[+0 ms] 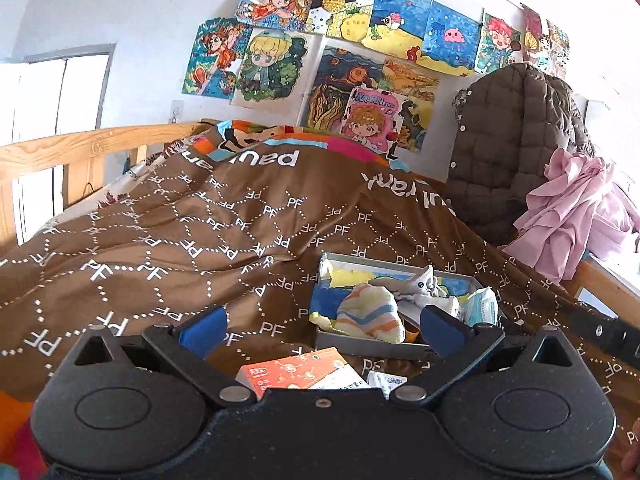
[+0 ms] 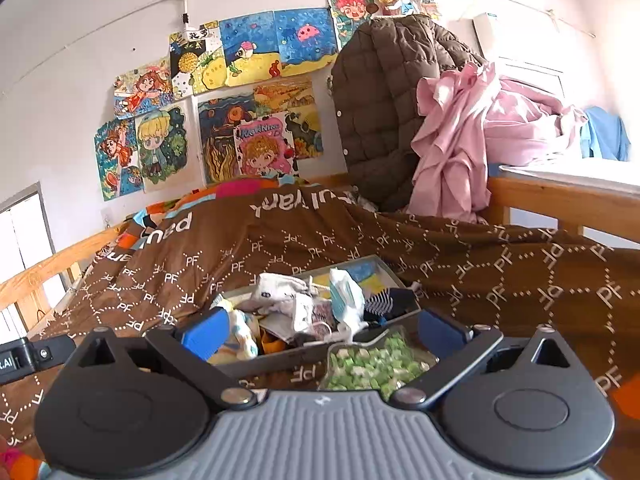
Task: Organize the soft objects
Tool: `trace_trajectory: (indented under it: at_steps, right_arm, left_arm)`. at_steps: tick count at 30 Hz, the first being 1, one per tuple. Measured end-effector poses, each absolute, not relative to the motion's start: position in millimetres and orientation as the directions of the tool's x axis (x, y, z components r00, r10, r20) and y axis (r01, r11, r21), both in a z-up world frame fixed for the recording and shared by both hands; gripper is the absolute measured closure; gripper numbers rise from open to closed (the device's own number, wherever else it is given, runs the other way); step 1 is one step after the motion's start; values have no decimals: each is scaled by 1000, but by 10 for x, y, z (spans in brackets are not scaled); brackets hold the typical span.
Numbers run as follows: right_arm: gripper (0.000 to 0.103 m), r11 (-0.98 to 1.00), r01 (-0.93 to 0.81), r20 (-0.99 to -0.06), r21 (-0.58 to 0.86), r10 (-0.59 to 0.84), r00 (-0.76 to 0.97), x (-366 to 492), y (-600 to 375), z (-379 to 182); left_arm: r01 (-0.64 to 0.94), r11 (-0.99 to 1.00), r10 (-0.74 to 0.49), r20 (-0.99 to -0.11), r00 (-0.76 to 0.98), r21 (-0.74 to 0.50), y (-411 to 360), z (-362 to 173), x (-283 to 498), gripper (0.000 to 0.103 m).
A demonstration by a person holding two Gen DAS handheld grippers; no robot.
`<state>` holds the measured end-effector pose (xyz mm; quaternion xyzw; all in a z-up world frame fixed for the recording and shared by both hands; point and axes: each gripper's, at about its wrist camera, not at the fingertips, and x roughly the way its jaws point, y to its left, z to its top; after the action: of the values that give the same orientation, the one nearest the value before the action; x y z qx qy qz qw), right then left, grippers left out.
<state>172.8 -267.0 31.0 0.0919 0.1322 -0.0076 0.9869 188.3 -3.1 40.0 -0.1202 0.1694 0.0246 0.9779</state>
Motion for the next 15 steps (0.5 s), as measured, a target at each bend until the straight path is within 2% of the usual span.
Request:
trace_trajectory:
  at_steps: [15]
  right_arm:
    - [0,990,49,-273,131,-11,962,1504,-2585,161]
  left_arm:
    - [-102,980,34,-363,931,-169,1,275,1667,1]
